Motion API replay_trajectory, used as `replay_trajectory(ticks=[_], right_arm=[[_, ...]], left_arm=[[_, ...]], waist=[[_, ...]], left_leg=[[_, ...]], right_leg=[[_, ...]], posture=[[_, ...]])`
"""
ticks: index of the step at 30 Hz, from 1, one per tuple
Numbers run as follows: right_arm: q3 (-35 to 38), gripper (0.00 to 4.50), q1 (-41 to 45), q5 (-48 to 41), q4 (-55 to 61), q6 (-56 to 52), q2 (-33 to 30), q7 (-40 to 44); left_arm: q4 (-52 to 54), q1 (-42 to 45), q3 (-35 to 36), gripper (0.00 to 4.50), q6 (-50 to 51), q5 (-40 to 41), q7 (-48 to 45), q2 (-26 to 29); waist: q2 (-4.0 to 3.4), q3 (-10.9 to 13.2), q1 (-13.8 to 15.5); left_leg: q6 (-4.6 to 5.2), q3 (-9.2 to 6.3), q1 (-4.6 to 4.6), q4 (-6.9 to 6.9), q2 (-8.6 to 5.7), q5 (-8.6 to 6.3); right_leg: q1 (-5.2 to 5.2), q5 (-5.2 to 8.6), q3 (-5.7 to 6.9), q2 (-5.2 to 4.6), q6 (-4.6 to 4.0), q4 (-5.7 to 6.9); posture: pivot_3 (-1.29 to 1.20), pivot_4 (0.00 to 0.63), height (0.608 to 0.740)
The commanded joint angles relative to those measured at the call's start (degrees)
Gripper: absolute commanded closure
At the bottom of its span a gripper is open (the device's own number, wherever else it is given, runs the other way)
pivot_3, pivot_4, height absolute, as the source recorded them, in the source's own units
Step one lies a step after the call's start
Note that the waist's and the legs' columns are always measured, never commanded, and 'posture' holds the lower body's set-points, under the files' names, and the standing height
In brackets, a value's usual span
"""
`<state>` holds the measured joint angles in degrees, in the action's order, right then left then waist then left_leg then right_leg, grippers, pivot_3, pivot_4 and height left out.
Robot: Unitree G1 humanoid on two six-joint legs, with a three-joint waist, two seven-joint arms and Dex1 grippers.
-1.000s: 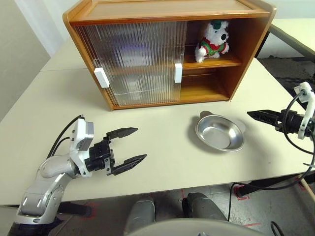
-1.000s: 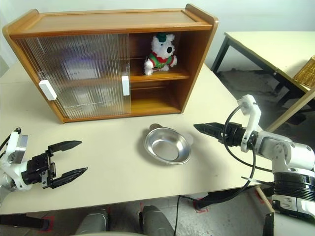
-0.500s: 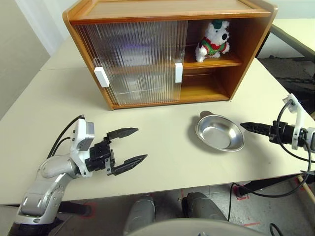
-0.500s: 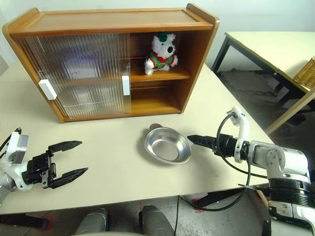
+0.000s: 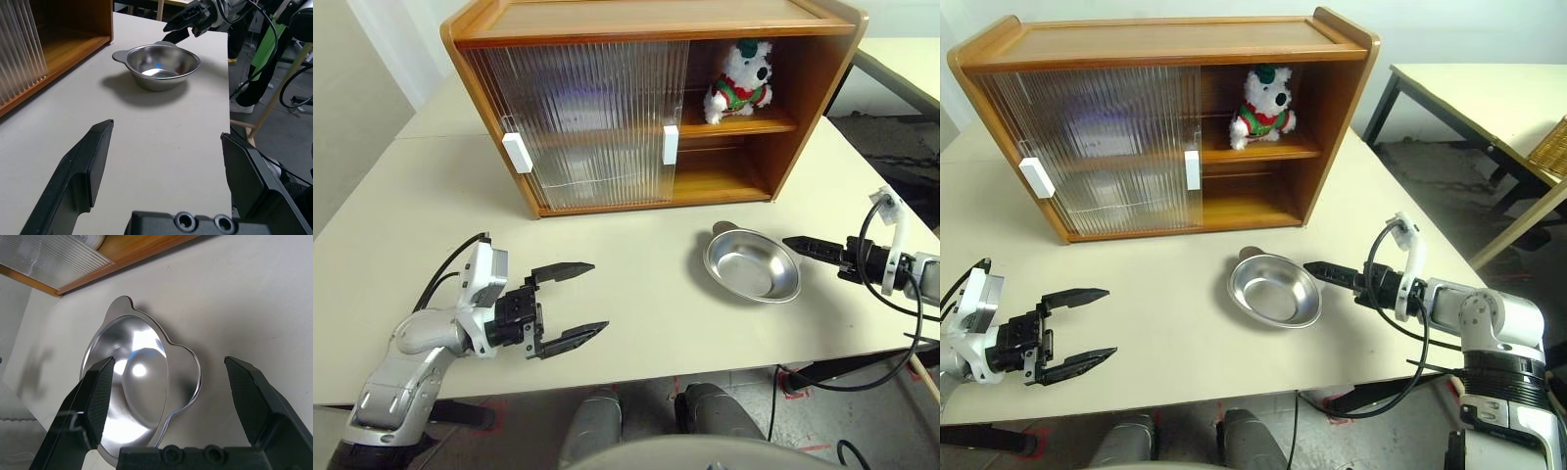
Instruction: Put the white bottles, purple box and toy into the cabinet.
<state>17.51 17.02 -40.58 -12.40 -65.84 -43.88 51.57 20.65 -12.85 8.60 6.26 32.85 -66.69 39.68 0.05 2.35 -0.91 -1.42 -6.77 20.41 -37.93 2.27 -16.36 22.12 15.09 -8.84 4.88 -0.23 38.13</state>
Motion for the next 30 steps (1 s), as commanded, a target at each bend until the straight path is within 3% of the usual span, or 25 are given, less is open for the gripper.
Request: replay_trajectory(ticks=[1,3,5,14,16,22,30], right_arm=[[0.1,0.01,-0.5,-0.5,0.2,-0.8,0.2,-0.5],[0.5,0.01,-0.3,-1.0,0.0,-1.4,0.7,-0.5],[0.7,0.60,-0.1,-1.7,0.0,-2.2,0.9,0.0],[1.4,3.99,0.3,-4.7,0.2,-4.7,1.0,0.5],[1.4,4.48,0.4,-5.0,0.0,-4.6,1.0,0.4],[3.3,4.49,1.3,-6.7,-1.6,-5.8,1.0,-0.2],[11.4,4.49,8.0,-11.3,-6.7,-12.8,3.8,-6.2]], left_arm=[[-0.9,0.1,-0.2,0.00,-0.7,-0.8,-0.6,0.6],[-1.2,0.2,-0.1,0.00,-1.1,-0.8,-0.8,0.6],[-1.4,0.4,0.0,0.00,-1.6,-0.8,-0.9,0.5],[-0.8,1.3,0.8,0.00,-1.5,-0.2,0.1,0.5],[-0.5,1.5,0.7,0.00,-1.2,-0.2,0.4,0.5],[-0.1,1.9,0.3,0.00,-0.6,-0.1,1.0,0.7],[0.0,2.4,0.0,0.00,0.1,0.3,1.1,1.1]], waist=[[-0.01,0.0,0.0],[0.00,0.0,0.0],[-0.01,0.0,0.0],[-0.04,-0.1,0.0],[-0.03,-0.2,0.0],[-0.01,-0.2,0.2],[-0.04,-0.2,0.1]], left_leg=[[0.00,0.00,0.00,0.00,0.00,0.00],[0.00,0.00,0.00,-0.01,0.00,0.00],[0.00,-0.01,-0.01,-0.01,0.01,0.00],[0.00,0.00,-0.02,-0.09,-0.01,0.00],[0.01,0.00,-0.03,-0.09,-0.02,0.01],[0.01,-0.01,-0.38,-0.26,-0.09,0.01],[0.02,-0.13,-0.36,-0.22,0.01,0.01]], right_leg=[[0.00,0.00,0.00,0.00,0.00,0.00],[0.00,0.00,0.01,0.00,0.00,0.00],[0.00,-0.01,0.01,0.01,0.00,0.00],[-0.06,-0.03,0.09,0.04,0.02,0.01],[-0.10,-0.03,0.10,0.04,0.03,0.02],[-0.56,-0.06,0.11,0.03,0.09,0.00],[-0.47,-0.10,0.00,0.04,-0.01,0.01]], posture=[[-0.01,0.042,0.740],[0.00,0.040,0.740],[0.00,0.040,0.740],[0.01,0.036,0.740],[0.01,0.034,0.740],[0.01,0.035,0.740],[0.01,0.042,0.740]])
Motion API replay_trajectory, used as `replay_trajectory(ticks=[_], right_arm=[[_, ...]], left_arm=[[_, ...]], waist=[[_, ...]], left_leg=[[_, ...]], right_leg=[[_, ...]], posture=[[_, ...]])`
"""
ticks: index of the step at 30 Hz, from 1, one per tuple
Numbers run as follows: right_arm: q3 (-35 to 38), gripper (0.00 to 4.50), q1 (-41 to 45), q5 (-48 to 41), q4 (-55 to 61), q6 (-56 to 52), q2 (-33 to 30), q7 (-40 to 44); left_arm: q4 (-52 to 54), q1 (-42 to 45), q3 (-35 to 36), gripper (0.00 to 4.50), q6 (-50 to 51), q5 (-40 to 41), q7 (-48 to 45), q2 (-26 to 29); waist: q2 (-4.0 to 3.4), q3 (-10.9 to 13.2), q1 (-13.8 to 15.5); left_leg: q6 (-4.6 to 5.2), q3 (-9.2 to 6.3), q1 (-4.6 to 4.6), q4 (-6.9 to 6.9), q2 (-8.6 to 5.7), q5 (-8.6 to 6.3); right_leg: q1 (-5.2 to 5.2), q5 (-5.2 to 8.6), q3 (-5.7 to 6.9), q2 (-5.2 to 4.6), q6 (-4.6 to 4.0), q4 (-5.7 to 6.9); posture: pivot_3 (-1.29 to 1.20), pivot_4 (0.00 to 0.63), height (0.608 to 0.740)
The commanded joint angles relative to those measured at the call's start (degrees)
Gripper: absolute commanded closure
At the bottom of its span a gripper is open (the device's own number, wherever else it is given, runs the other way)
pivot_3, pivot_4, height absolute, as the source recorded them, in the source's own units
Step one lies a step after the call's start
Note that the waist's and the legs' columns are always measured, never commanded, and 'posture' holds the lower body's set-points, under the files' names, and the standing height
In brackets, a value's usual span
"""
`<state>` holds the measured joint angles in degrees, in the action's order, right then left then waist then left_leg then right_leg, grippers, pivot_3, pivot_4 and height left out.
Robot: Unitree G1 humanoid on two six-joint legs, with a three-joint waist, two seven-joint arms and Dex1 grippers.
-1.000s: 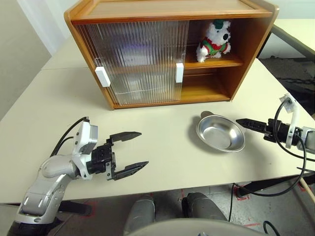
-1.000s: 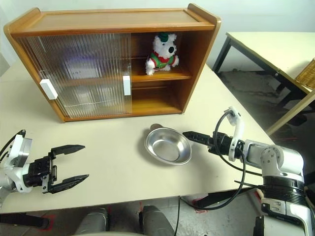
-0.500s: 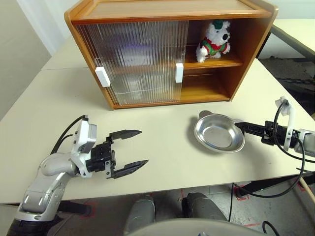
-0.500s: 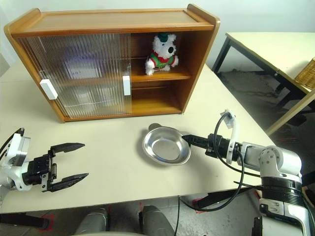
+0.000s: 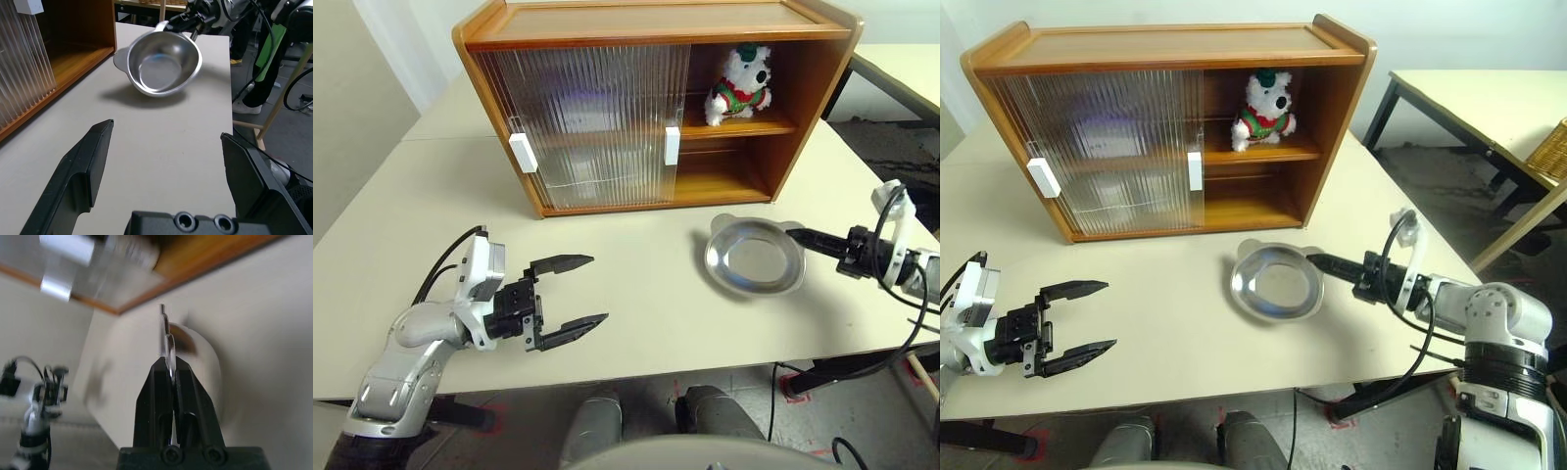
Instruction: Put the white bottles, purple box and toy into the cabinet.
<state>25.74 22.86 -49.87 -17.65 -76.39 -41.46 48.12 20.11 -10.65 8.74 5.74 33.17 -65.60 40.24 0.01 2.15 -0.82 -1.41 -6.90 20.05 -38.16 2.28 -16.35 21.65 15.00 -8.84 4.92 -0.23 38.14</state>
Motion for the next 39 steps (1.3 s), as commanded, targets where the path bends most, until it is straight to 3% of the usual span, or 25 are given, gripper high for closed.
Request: replay_trajectory(ticks=[1,10,17,28,39], right_arm=[[4.5,4.49,3.2,-2.3,-2.1,-2.9,2.2,-4.2],[17.3,4.49,10.8,-5.4,-4.3,-5.6,12.8,-20.1],[26.2,4.49,13.7,-7.9,-4.5,-0.5,20.5,-33.2],[24.9,4.49,13.9,-11.1,-0.6,8.7,29.5,-41.4],[20.1,4.49,12.9,-10.4,1.2,21.2,34.5,-43.7]], left_arm=[[0.7,0.2,-0.2,0.00,0.7,0.0,0.0,0.6],[1.2,-0.2,-0.3,0.00,1.1,-0.1,0.2,0.6],[0.8,-0.9,-0.3,0.00,0.4,-0.2,-0.2,0.6],[0.8,-0.9,-0.2,0.00,0.6,-0.2,-1.1,1.1],[1.6,-1.9,0.6,0.00,0.9,0.4,-1.1,1.6]], waist=[[0.00,0.0,0.0],[-0.03,0.0,-0.1],[-0.08,0.0,-0.1],[-0.25,-0.1,-0.4],[-0.34,-0.1,-0.5]], left_leg=[[0.00,0.00,0.01,0.06,0.01,0.00],[0.07,-0.04,0.07,0.29,0.03,-0.04],[0.14,-0.46,0.08,0.30,0.05,-0.08],[0.22,-0.60,0.37,0.33,0.11,-0.13],[0.23,-0.70,0.56,0.34,0.17,-0.14]], right_leg=[[0.05,0.00,0.00,0.03,-0.05,0.00],[0.27,0.02,0.01,0.13,-0.14,0.03],[0.31,0.01,-0.02,0.11,-0.13,0.03],[0.66,-0.28,0.01,0.12,0.17,0.04],[0.86,-0.59,0.05,0.08,-0.41,0.03]], posture=[[0.01,0.043,0.740],[0.02,0.045,0.740],[0.01,0.043,0.740],[0.00,0.039,0.740],[0.01,0.038,0.740]])
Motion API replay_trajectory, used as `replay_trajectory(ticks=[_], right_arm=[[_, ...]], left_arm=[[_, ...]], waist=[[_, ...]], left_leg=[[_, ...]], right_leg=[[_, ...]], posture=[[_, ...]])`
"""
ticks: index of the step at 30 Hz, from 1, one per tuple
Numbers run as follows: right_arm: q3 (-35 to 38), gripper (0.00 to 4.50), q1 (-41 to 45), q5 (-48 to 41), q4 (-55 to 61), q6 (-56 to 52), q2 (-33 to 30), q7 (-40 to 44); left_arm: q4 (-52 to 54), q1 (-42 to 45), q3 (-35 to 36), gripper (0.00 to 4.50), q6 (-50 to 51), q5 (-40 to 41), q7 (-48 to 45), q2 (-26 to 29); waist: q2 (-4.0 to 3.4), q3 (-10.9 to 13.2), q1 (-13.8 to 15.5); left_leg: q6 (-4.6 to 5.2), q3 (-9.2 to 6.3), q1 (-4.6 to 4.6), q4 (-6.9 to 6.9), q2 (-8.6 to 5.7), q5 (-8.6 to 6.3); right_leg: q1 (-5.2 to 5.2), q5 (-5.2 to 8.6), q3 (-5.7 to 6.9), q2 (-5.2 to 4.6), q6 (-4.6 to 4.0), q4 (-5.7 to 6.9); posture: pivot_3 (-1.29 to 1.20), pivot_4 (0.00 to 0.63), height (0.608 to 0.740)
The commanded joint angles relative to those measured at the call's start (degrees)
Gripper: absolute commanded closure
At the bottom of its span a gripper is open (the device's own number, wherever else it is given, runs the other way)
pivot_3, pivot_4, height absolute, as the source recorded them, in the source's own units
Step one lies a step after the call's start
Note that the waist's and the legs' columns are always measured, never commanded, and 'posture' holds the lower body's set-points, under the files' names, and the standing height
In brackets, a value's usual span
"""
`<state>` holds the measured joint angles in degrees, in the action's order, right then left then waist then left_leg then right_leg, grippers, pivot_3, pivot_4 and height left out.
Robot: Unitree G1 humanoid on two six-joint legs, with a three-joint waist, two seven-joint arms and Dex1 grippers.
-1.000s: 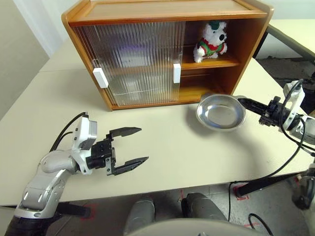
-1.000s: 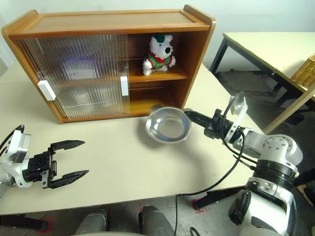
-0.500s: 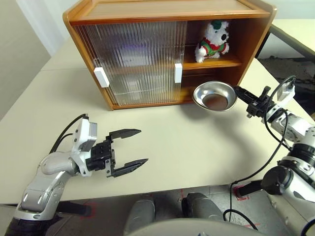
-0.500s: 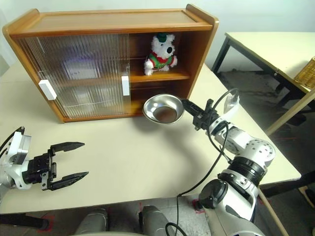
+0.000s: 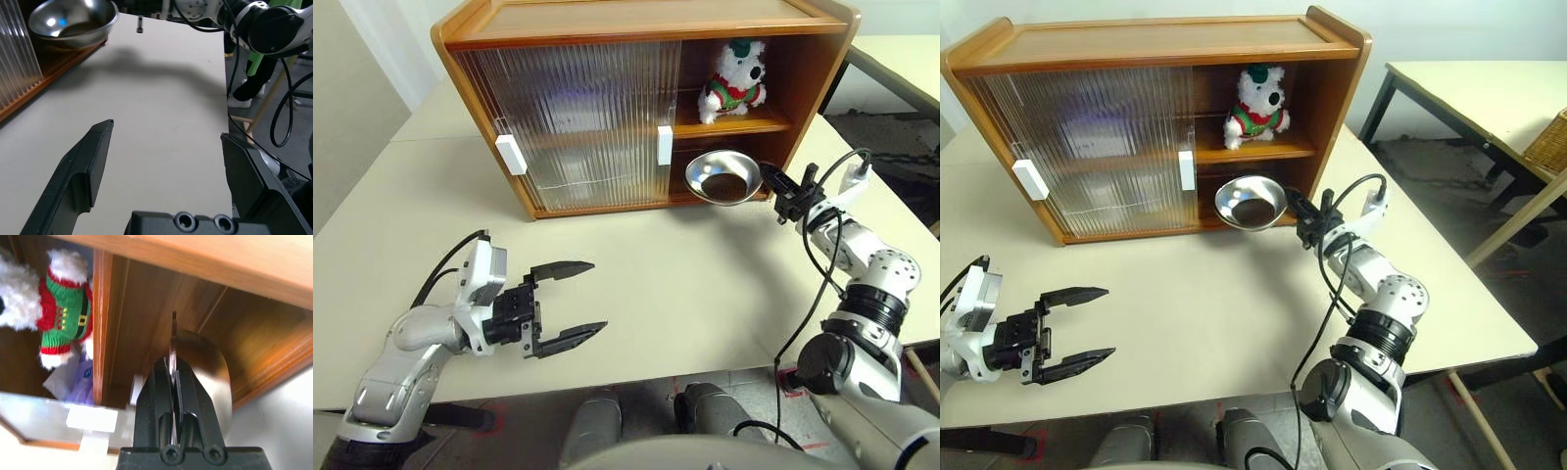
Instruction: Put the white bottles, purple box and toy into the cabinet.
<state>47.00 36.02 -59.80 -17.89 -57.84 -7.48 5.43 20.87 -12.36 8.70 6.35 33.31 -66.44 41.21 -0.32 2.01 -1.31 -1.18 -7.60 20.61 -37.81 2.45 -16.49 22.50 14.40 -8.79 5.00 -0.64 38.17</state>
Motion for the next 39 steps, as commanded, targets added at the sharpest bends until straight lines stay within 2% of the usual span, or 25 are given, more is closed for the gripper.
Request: replay_trajectory(ticks=[1,19,28,39], right_arm=[[-1.6,4.49,-0.3,-0.5,1.7,3.8,0.9,-1.2],[-8.1,4.49,-0.4,0.0,8.4,18.5,9.3,-11.1],[-10.4,4.49,1.1,2.3,2.1,26.7,9.7,-12.1],[-10.9,4.49,3.7,4.2,-7.1,33.3,8.8,-8.8]], left_arm=[[0.9,-0.2,0.6,0.00,0.3,0.3,-0.2,0.7],[1.5,-0.7,0.5,0.00,0.5,0.6,0.4,0.6],[2.3,-0.6,0.7,0.00,1.8,2.5,2.1,-0.7],[3.8,-0.5,-0.9,0.00,5.0,0.6,7.6,-0.8]], waist=[[-0.03,0.0,0.0],[-0.15,0.0,0.0],[-0.18,0.0,0.0],[-0.20,0.0,0.0]], left_leg=[[0.00,0.00,0.02,0.00,0.00,0.00],[0.00,-0.04,0.15,0.00,0.13,0.00],[-0.01,-0.06,0.31,0.05,0.20,-0.01],[-0.01,-0.04,0.31,0.08,0.26,-0.01]], right_leg=[[0.02,-0.01,0.00,0.00,-0.01,0.00],[0.19,-0.16,0.01,0.02,-0.27,0.00],[0.39,-0.22,0.02,0.01,-0.37,0.00],[0.41,-0.25,0.02,0.02,-0.41,-0.01]], posture=[[0.01,0.038,0.740],[0.02,0.051,0.740],[0.03,0.058,0.740],[0.03,0.059,0.740]])
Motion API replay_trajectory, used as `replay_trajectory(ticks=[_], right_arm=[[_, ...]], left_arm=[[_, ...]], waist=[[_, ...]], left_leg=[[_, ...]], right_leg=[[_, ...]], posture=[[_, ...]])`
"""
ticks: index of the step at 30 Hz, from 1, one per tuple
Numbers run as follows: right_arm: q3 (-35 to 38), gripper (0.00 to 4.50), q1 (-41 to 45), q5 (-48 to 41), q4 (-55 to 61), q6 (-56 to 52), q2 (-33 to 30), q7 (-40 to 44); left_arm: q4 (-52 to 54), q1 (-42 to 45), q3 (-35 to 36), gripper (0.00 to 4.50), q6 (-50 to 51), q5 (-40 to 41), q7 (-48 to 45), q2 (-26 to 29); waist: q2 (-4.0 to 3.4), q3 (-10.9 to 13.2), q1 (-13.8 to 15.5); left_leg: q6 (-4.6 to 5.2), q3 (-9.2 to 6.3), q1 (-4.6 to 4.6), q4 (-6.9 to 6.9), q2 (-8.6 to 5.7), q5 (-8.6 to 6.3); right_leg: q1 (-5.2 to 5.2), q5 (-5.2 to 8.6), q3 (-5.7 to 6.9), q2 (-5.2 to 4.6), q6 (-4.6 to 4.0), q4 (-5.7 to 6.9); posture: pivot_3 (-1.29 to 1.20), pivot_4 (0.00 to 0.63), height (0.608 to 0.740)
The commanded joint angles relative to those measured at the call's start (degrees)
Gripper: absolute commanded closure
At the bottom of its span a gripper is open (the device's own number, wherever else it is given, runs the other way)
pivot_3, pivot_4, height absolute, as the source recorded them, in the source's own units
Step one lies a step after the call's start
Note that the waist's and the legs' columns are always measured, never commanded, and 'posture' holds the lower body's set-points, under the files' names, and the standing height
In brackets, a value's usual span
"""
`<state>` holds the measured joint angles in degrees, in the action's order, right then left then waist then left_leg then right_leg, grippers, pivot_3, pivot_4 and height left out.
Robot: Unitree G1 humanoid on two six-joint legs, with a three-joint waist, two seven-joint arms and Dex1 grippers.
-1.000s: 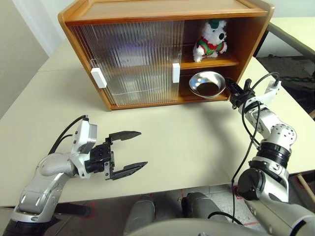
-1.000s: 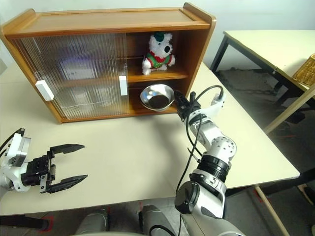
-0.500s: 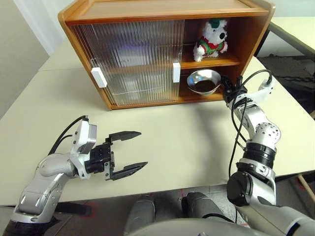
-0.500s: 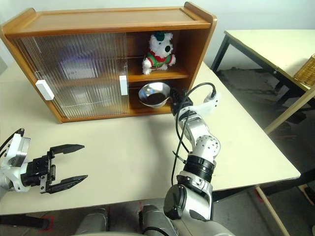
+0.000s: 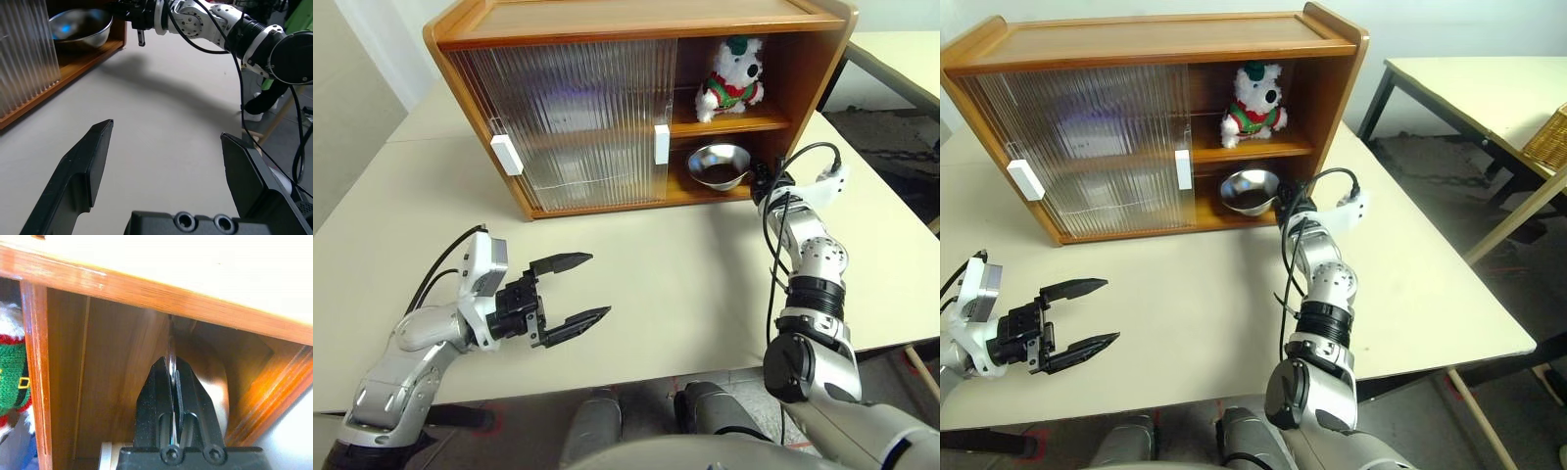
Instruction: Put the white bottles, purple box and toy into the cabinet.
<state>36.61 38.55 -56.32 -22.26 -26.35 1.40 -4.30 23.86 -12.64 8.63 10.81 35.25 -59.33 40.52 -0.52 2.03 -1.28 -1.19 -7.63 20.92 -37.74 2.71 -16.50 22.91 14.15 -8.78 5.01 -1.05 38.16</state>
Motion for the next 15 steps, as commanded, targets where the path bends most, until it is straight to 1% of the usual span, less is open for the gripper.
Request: replay_trajectory(ticks=[1,15], right_arm=[[-0.6,4.49,1.6,1.1,-4.0,2.5,-0.1,1.4],[-0.8,4.49,5.7,5.6,-15.2,11.0,-0.1,4.2]], left_arm=[[0.9,-0.4,-1.0,0.00,0.5,-1.4,0.6,-0.1],[0.6,-0.8,-1.0,0.00,0.5,-1.7,0.5,-0.3]], waist=[[0.00,0.0,0.0],[-0.01,0.0,0.1]], left_leg=[[0.00,0.00,0.00,0.00,0.00,0.00],[-0.01,0.01,0.00,0.00,0.18,0.00]], right_leg=[[0.01,-0.01,0.00,0.00,-0.01,0.00],[0.04,-0.02,0.00,-0.01,-0.29,0.00]], posture=[[0.03,0.059,0.740],[0.04,0.059,0.740]])
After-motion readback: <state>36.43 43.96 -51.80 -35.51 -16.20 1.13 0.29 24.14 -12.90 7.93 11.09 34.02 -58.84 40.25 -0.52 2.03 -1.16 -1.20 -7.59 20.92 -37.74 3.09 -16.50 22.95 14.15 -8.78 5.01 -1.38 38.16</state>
